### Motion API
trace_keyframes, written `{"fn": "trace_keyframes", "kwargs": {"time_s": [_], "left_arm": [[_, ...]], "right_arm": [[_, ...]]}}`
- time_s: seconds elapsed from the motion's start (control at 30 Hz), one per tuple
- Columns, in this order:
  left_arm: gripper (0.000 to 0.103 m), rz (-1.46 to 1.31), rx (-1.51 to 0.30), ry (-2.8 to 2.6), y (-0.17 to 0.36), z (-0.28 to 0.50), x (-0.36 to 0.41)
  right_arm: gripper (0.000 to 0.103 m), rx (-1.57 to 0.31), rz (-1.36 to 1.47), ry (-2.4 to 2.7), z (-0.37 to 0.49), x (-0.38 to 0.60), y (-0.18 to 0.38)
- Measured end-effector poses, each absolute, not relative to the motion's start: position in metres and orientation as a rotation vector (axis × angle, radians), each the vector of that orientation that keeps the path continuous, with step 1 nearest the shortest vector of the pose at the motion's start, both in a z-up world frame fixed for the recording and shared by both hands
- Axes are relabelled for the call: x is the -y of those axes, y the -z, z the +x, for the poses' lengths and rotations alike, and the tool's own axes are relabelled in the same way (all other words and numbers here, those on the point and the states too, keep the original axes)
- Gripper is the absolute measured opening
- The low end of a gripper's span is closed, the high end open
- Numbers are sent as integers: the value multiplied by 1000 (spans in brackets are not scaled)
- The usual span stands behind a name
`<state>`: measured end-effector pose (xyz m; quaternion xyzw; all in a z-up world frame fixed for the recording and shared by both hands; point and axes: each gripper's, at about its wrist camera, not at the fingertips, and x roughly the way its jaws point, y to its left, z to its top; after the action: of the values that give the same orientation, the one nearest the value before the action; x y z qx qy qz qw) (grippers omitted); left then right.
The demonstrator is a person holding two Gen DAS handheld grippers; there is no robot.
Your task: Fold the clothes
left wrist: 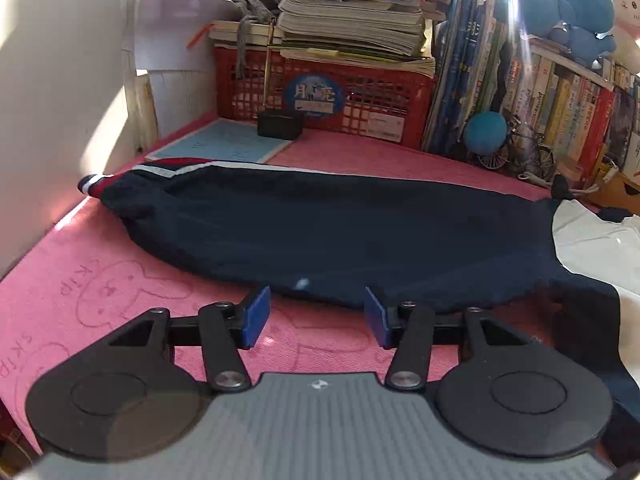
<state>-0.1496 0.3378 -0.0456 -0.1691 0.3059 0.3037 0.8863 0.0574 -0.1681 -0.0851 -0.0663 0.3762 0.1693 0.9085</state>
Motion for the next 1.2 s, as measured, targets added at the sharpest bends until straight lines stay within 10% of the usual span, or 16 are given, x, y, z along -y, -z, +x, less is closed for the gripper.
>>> {"fn": "trace_keyframes", "kwargs": {"time_s": [0.37,0.43,0.5,0.57,1.03,1.13,1.17,1.2], "left_arm": [[75,-560,-585,-654,68,-84,-347],[56,-568,-576,-723,68,-78,-357],[14,-564,-576,-788,69,-72,-370],[8,-559,-575,-853,70,-66,-382],[6,-359,-705,-1103,60,-14,-440],[18,-274,-722,-1004,60,-21,-406],[21,-259,-724,-971,59,-25,-395],[21,-257,-721,-949,57,-33,-389]], "right_arm": [[91,-740,-89,-314,51,193,80],[91,-729,-102,-312,51,193,79],[91,-708,-117,-303,55,193,76],[91,-673,-146,-295,61,191,72],[89,-575,-295,-160,168,186,78],[89,-634,-323,-155,196,178,94],[82,-647,-316,-138,203,178,97],[45,-660,-308,-120,210,178,101]]}}
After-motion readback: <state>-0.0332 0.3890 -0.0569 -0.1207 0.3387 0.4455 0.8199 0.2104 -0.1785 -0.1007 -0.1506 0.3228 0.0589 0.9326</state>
